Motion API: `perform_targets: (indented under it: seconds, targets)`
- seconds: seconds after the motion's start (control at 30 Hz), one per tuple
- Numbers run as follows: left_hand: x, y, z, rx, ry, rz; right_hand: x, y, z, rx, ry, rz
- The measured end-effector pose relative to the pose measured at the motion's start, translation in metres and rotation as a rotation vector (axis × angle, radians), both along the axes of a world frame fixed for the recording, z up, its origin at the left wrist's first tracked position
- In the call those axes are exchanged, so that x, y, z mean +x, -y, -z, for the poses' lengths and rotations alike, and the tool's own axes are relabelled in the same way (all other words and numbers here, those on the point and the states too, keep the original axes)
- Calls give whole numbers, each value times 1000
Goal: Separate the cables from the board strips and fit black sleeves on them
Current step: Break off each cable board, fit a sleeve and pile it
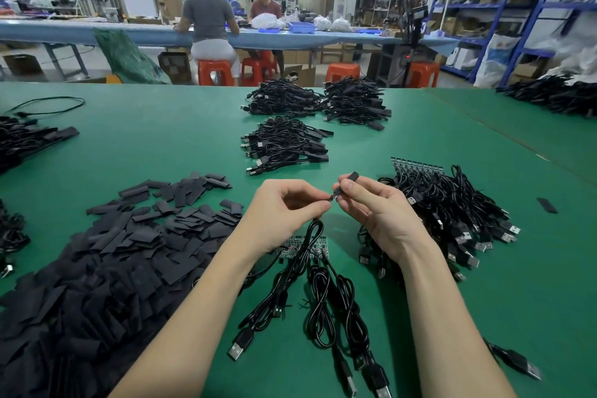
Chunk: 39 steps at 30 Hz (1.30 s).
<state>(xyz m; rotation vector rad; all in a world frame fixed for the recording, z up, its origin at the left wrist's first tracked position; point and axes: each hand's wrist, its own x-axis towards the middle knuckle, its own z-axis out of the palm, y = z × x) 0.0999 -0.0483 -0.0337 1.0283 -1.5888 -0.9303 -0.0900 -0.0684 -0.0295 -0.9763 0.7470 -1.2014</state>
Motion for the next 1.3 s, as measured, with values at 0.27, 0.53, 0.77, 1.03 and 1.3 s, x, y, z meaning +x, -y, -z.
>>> perform_targets:
  seconds: [0.27,0.53,0.77,1.03,1.3]
  targets:
    - [-2,-1,-1,-24,-32,-30,3,0,1,12,9,-27]
    - [2,2,-1,-64,-21,-46,7,0,3,4,-56,-64]
    - [5,5,1,27,-84,-20,20,-2,4,-59,-53,42]
    - [6,6,2,181,-133,-59,27,0,8,-173,-89,151]
    - [3,6,3,137,-103,-155,34,0,14,-163,-137,206]
